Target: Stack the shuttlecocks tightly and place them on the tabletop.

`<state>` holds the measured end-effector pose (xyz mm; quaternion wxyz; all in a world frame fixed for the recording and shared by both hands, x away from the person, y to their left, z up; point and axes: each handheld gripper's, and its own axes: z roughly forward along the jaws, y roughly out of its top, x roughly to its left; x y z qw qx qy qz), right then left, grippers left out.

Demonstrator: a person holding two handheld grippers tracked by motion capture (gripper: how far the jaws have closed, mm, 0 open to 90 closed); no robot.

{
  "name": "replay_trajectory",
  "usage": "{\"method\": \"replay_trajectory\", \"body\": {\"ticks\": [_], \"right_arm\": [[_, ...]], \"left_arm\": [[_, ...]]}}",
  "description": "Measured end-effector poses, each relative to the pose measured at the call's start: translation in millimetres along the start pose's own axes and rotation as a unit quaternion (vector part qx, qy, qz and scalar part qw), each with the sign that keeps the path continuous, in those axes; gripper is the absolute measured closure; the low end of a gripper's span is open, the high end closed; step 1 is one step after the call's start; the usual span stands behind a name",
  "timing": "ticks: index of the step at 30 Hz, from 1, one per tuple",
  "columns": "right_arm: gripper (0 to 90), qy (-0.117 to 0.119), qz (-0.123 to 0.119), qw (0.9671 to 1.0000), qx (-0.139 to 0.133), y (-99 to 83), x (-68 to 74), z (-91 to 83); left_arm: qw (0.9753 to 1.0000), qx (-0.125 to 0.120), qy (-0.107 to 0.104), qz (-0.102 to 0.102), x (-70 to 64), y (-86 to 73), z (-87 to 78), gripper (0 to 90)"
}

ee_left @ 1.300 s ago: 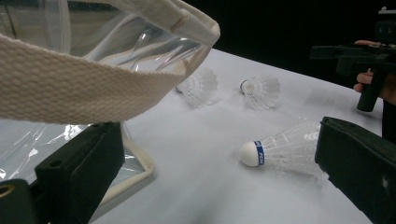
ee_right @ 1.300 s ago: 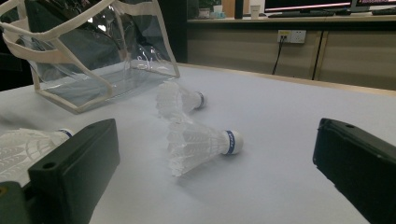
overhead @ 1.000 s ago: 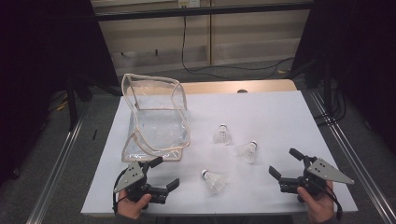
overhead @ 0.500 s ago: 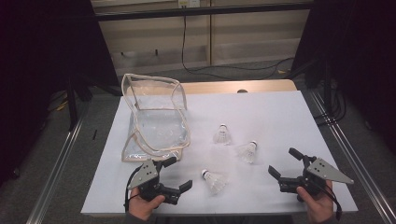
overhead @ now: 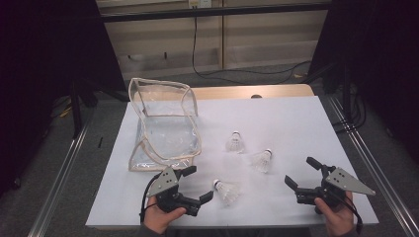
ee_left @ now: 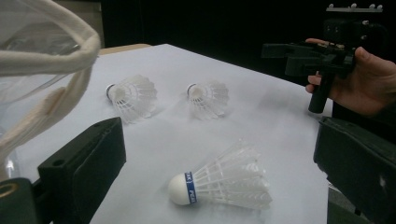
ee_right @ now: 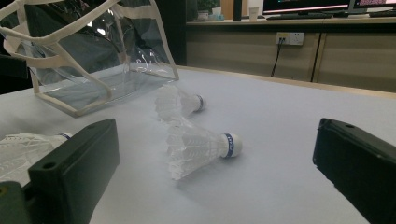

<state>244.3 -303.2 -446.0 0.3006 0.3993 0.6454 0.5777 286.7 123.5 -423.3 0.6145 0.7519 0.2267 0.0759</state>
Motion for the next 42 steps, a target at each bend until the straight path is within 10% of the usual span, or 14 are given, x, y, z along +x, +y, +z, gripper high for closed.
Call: {"method": "replay_trajectory", "body": {"ticks": [32, 42], "right_arm": [[0.2, 0.002, -0.002, 1.0, -0.005, 0.7, -0.2, -2.4], [0.2, 0.002, 0.005, 1.0, -0.008, 0.6, -1.6, -3.7]], "left_arm": [[0.9983, 0.046, 0.011, -0.035, -25.3, 37.0, 84.8, 6.0], [0.9974, 0.052, 0.037, -0.035, -14.9, 53.6, 106.7, 7.4]]}}
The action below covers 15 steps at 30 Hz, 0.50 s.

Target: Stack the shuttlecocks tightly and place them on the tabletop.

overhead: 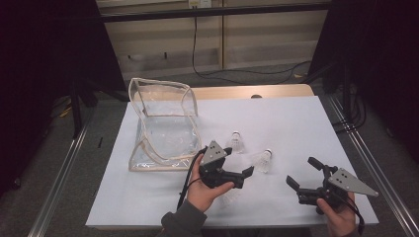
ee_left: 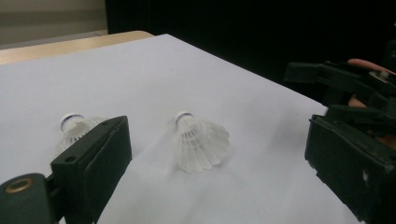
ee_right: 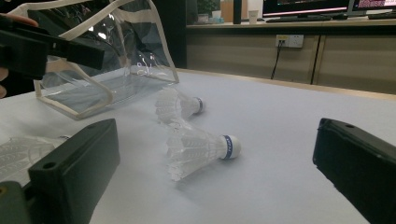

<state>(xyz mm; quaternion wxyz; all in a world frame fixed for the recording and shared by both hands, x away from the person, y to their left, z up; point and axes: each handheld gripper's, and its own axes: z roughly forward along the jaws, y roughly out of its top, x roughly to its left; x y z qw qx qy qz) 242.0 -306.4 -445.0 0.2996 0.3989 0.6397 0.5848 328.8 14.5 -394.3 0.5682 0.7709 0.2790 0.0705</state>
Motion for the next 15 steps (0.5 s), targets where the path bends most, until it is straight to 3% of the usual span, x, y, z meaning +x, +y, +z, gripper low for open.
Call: {"method": "replay_trajectory", "body": {"ticks": [11, 15], "right_arm": [[0.2, 0.001, 0.0, 1.0, 0.002, 0.0, 0.3, 0.2], [0.2, 0.002, 0.0, 1.0, 0.002, -0.1, 0.5, 0.3]], "left_arm": [[0.9994, 0.014, 0.03, 0.0, 12.7, 10.0, 21.9, 9.3], [0.9977, 0.027, 0.062, -0.001, 18.8, 13.2, 28.5, 15.6]]}}
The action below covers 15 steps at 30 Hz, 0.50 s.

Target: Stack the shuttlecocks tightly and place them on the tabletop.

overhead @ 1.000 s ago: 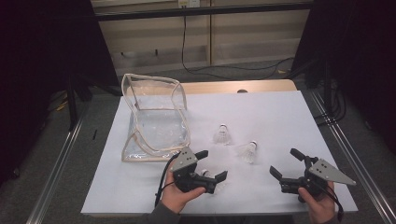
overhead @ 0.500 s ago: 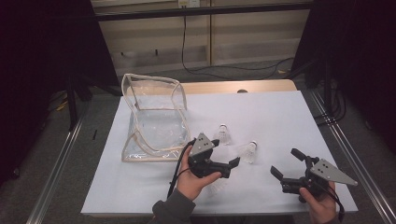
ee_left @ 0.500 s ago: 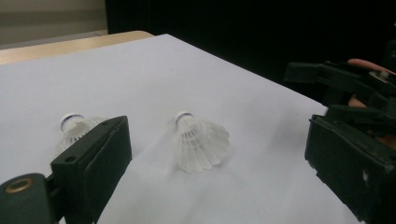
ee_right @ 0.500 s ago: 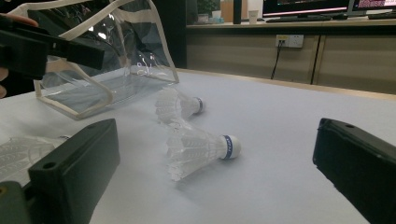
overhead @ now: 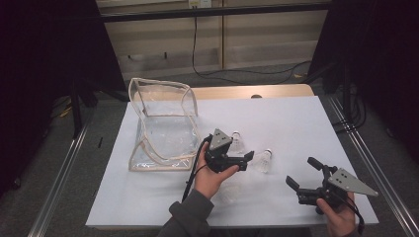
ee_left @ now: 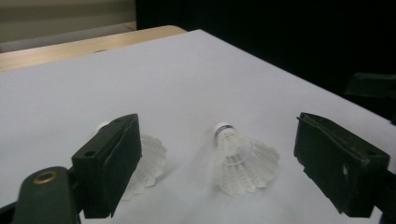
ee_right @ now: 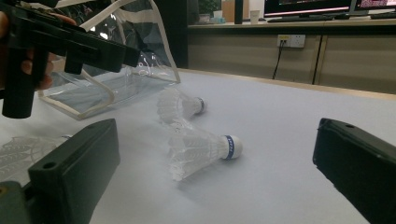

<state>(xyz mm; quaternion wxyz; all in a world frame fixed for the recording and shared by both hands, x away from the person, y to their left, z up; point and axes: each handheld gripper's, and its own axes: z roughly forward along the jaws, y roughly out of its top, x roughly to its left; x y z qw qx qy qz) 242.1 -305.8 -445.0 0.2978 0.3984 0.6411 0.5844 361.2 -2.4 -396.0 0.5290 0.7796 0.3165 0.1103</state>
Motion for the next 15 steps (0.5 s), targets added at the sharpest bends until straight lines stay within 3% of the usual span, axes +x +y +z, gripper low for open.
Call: {"method": "replay_trajectory", "body": {"ticks": [5, 9, 10, 12, 15], "right_arm": [[0.2, 0.001, -0.002, 1.0, 0.0, 0.0, 0.0, 0.2], [0.2, 0.003, -0.004, 1.0, -0.001, 0.2, 0.2, 0.1], [0.2, 0.003, -0.003, 1.0, 0.0, 0.1, 0.2, 0.3], [0.2, 0.003, -0.002, 1.0, 0.0, 0.0, 0.2, 0.1], [0.2, 0.004, -0.003, 1.0, -0.001, 0.2, 0.0, -0.5]], "left_arm": [[0.9997, 0.004, 0.021, -0.006, 3.6, 1.7, 6.4, 25.8], [0.9995, 0.008, 0.031, -0.004, 6.5, 3.9, 12.1, 43.0], [0.9993, 0.019, 0.032, -0.003, 7.5, 4.4, 15.6, 52.3], [0.999, 0.021, 0.039, -0.002, 8.1, 4.1, 16.9, 61.1], [0.9979, 0.034, 0.054, 0.002, 11.5, 1.9, 20.1, 68.3]]}}
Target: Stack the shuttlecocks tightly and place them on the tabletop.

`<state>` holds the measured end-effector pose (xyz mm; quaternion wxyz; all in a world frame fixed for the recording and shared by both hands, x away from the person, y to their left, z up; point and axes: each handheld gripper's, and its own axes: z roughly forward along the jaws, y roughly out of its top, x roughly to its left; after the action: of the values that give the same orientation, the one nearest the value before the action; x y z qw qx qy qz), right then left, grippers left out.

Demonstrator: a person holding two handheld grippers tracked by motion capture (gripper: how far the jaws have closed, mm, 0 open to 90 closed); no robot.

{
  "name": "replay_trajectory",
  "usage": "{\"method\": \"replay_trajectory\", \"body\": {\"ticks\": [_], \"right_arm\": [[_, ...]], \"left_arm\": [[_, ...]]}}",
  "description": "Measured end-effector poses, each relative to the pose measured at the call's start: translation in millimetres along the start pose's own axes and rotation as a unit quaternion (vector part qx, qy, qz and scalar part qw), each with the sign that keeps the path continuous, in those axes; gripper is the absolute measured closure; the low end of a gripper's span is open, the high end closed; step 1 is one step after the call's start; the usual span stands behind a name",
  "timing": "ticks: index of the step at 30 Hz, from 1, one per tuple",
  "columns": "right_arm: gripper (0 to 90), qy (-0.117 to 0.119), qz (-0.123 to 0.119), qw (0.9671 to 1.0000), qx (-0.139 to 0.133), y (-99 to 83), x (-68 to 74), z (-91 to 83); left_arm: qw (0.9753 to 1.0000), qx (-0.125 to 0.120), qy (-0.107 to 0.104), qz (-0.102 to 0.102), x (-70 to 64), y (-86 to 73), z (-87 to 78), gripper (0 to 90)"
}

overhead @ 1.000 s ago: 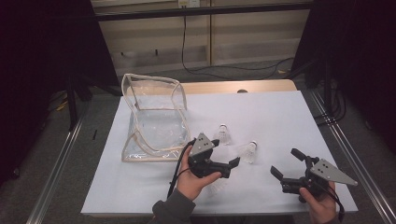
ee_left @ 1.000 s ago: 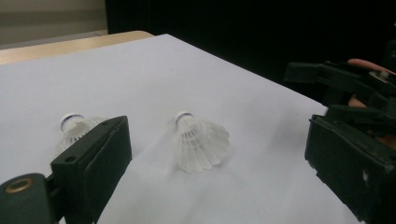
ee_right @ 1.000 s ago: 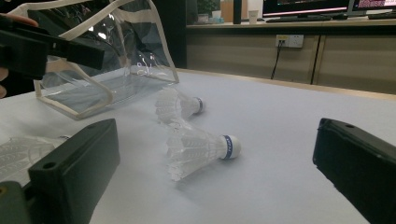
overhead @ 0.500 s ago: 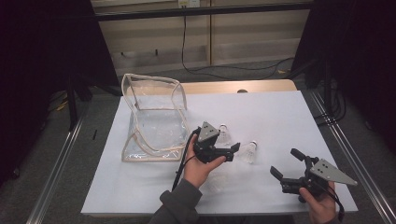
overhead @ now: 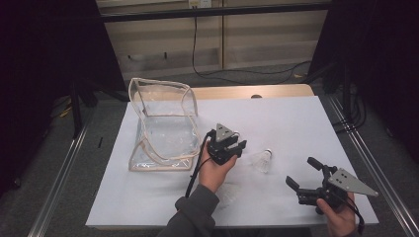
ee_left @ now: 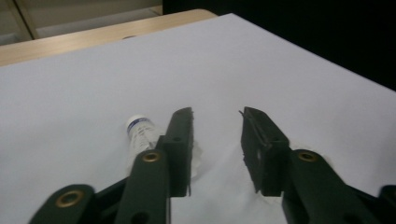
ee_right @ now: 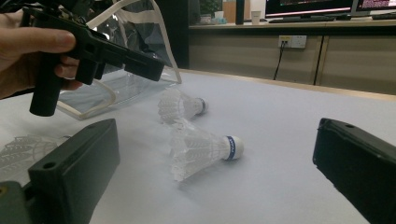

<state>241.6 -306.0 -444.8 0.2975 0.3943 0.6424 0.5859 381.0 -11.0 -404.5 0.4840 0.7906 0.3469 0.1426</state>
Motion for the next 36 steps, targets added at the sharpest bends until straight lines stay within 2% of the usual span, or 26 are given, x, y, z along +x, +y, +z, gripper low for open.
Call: {"method": "replay_trajectory", "body": {"ticks": [2, 4, 5, 6, 10, 13, 15, 16, 18, 19, 20, 22, 23, 25, 30, 32, 33, 35, 36], "right_arm": [[0.2, 0.001, 0.001, 1.0, 0.0, -0.2, -0.6, -0.4], [0.2, 0.0, 0.001, 1.0, 0.0, -0.3, -0.8, -0.3], [0.2, 0.0, 0.001, 1.0, 0.0, -0.3, -0.9, -0.4], [0.2, 0.0, 0.001, 1.0, -0.001, -0.1, -0.8, -0.4], [0.2, 0.0, 0.0, 1.0, -0.001, 0.0, 0.0, 0.0], [0.2, 0.001, -0.001, 1.0, -0.001, -0.1, 0.1, 0.1], [0.2, 0.001, -0.001, 1.0, -0.001, -0.1, 0.1, 0.3], [0.2, 0.001, 0.0, 1.0, 0.0, 0.0, 0.3, 0.3], [0.3, 0.002, 0.0, 1.0, 0.0, 0.1, 0.5, 0.4], [0.3, 0.002, -0.001, 1.0, 0.0, 0.1, 0.6, 0.5], [0.3, 0.002, -0.001, 1.0, 0.0, 0.2, 0.6, 0.5], [0.3, 0.003, -0.001, 1.0, 0.0, 0.0, 0.5, 0.4], [0.3, 0.003, -0.001, 1.0, 0.0, 0.0, 0.5, 0.4], [0.3, 0.002, -0.001, 1.0, 0.0, -0.3, 0.0, 0.4], [0.3, 0.004, 0.0, 1.0, 0.0, -0.2, 0.0, 0.4], [0.3, 0.005, 0.001, 1.0, 0.0, -0.4, 0.3, 0.9], [0.3, 0.005, 0.001, 1.0, 0.0, -0.4, 0.3, 0.9], [0.3, 0.006, 0.001, 1.0, 0.001, -0.5, 0.3, 0.9], [0.3, 0.006, 0.001, 1.0, 0.001, -0.5, 0.3, 0.9]], "left_arm": [[0.9999, 0.012, 0.009, 0.005, 2.3, -1.6, 2.1, 78.6], [0.9996, 0.023, 0.017, 0.006, 4.0, -2.3, 3.3, 81.5], [0.9995, 0.025, 0.021, 0.005, 3.7, -2.1, 3.6, 88.1], [0.9993, 0.028, 0.023, 0.006, 3.7, -1.6, 3.3, 90.0], [0.998, 0.052, 0.032, 0.017, 1.9, -2.3, 5.1, 90.0], [0.9977, 0.055, 0.032, 0.02, 1.6, -1.7, 5.2, 90.0], [0.9972, 0.056, 0.04, 0.027, 2.1, -0.9, 5.9, 90.0], [0.9966, 0.058, 0.046, 0.037, 3.0, -0.1, 6.3, 90.0], [0.9968, 0.052, 0.048, 0.038, 4.6, 1.1, 7.9, 90.0], [0.996, 0.051, 0.057, 0.046, 5.7, 1.7, 8.8, 88.7], [0.9945, 0.053, 0.071, 0.056, 7.1, 1.7, 9.9, 82.8], [0.9933, 0.061, 0.078, 0.059, 8.3, 0.1, 13.4, 69.8], [0.992, 0.065, 0.086, 0.065, 8.9, -0.6, 15.0, 69.8], [0.9901, 0.069, 0.097, 0.074, 9.7, -1.7, 17.3, 62.2], [0.9885, 0.085, 0.098, 0.078, 10.6, -5.2, 25.6, 62.3], [0.9879, 0.096, 0.096, 0.075, 11.8, -7.4, 29.3, 65.5], [0.9876, 0.098, 0.097, 0.077, 12.5, -8.4, 31.1, 65.5], [0.9883, 0.097, 0.096, 0.068, 13.8, -9.0, 33.1, 72.8], [0.9881, 0.096, 0.098, 0.071, 14.2, -8.9, 33.8, 72.8]]}}
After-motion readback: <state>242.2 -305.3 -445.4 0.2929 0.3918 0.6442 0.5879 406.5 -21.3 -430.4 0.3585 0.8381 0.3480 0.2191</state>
